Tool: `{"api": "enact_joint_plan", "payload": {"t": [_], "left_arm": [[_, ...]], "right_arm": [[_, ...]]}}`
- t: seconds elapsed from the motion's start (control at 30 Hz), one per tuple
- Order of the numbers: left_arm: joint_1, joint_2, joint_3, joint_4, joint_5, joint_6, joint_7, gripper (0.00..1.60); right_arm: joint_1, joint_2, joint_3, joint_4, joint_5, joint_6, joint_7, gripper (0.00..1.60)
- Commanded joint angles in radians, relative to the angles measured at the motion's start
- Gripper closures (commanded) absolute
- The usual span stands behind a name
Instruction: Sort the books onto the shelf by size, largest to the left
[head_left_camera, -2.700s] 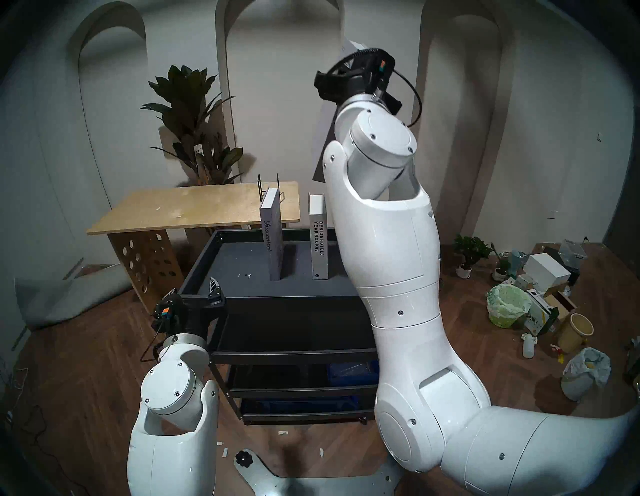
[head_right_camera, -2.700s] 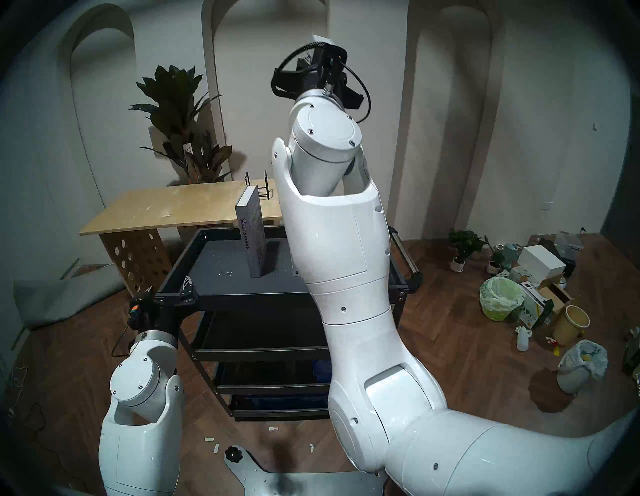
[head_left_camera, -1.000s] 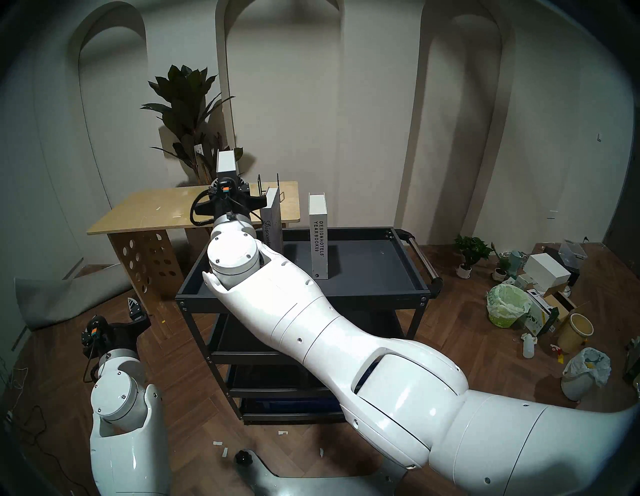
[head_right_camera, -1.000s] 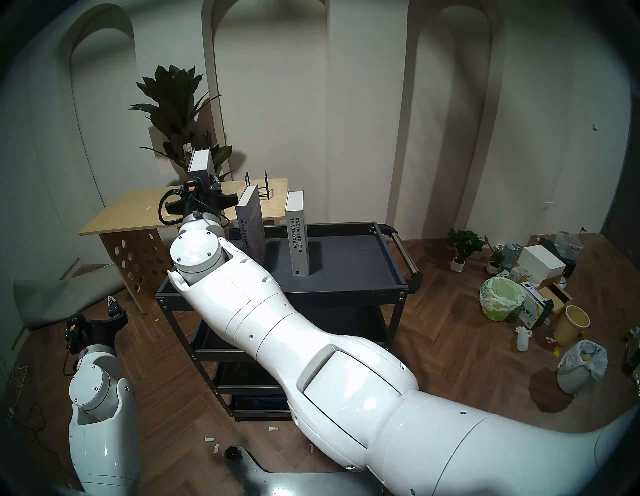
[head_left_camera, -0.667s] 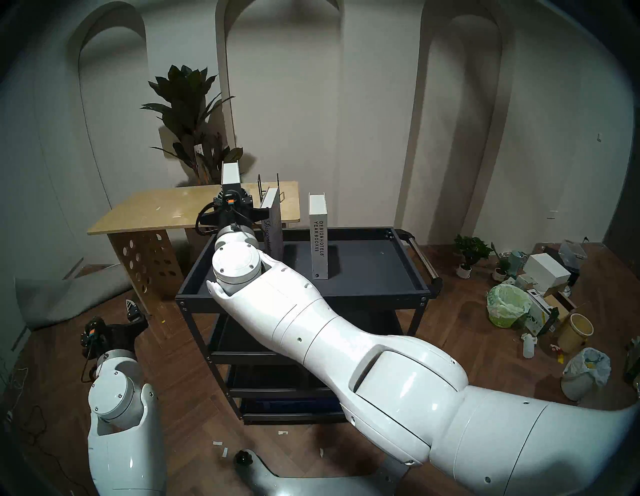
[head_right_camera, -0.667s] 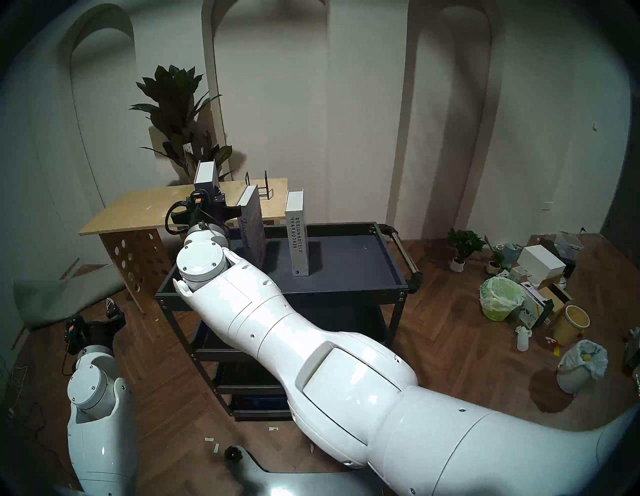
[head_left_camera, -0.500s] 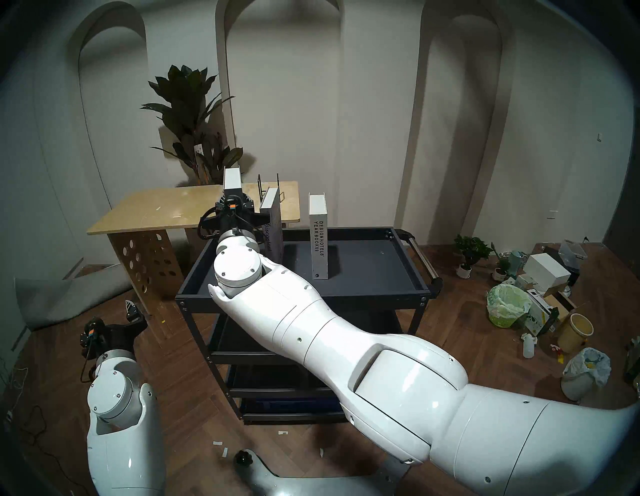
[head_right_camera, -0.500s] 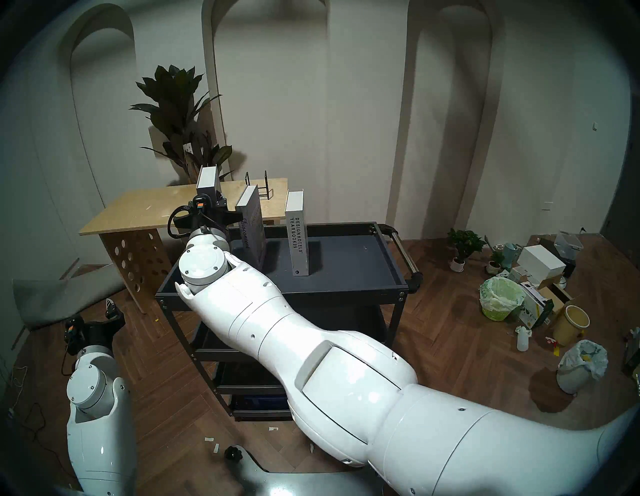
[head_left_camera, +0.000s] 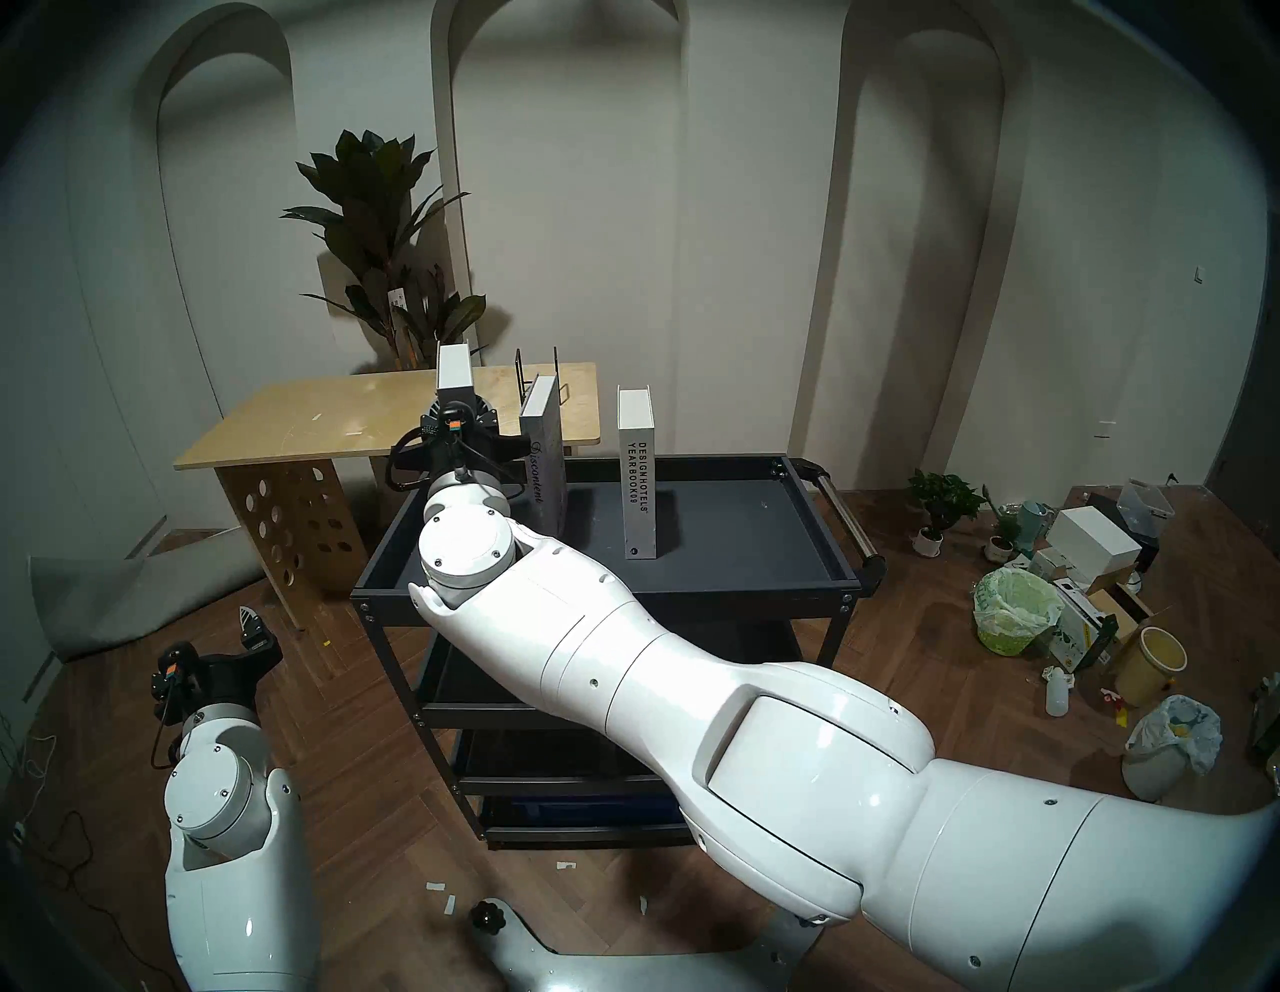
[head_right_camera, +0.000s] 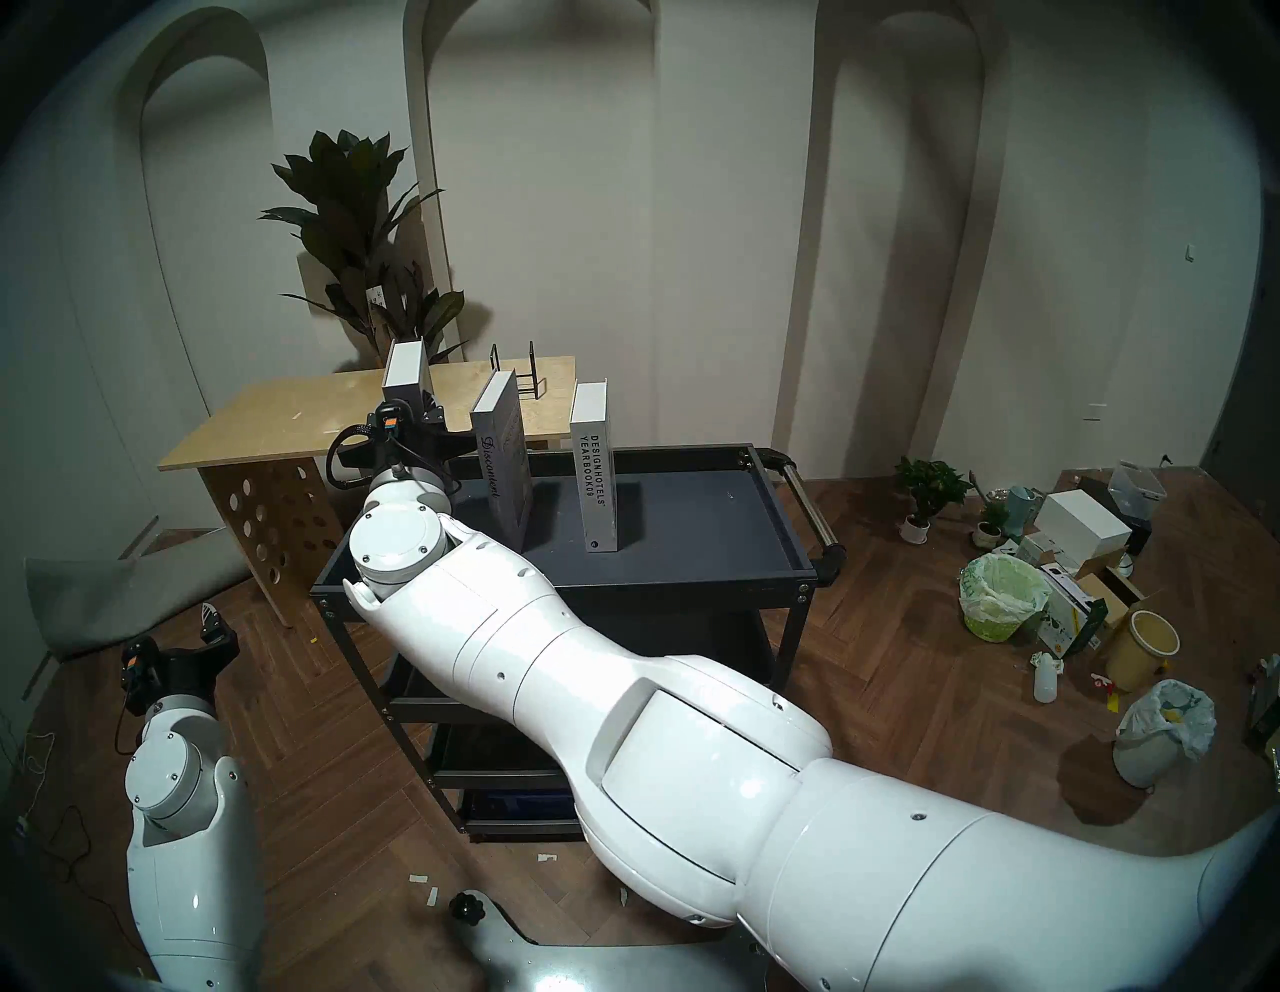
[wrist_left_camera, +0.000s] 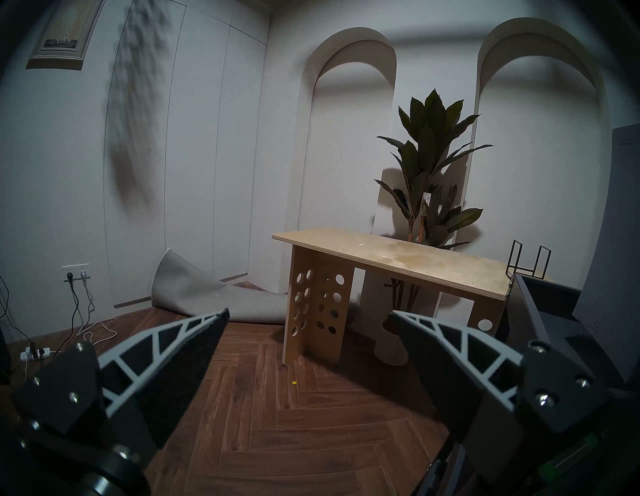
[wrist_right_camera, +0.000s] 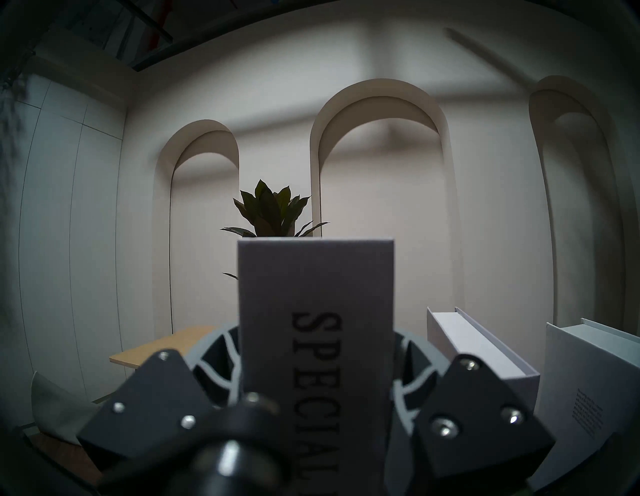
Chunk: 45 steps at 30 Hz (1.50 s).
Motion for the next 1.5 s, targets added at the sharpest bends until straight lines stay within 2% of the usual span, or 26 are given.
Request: {"api": "enact_joint_plan", "payload": {"t": [0.0,0.6,1.47], "left_arm": [[-0.003,0.017,-0.025,-0.001,0.000,-0.004,0.000,0.00],[-0.012,0.035,-0.076,0.037,-0.021,-0.003,-0.007,0.00],[-0.020,0.041,-0.087,0.063,-0.039,-0.004,-0.025,0.00]], "right_arm": [[0.041,-0.018,-0.022,-0.006,0.018,-0.012,-0.004,1.60],[0.069,-0.018,-0.060,0.045,0.091,-0.006,-0.026,1.60],[0.090,-0.018,-0.106,0.125,0.175,-0.020,-0.026,1.60]]}}
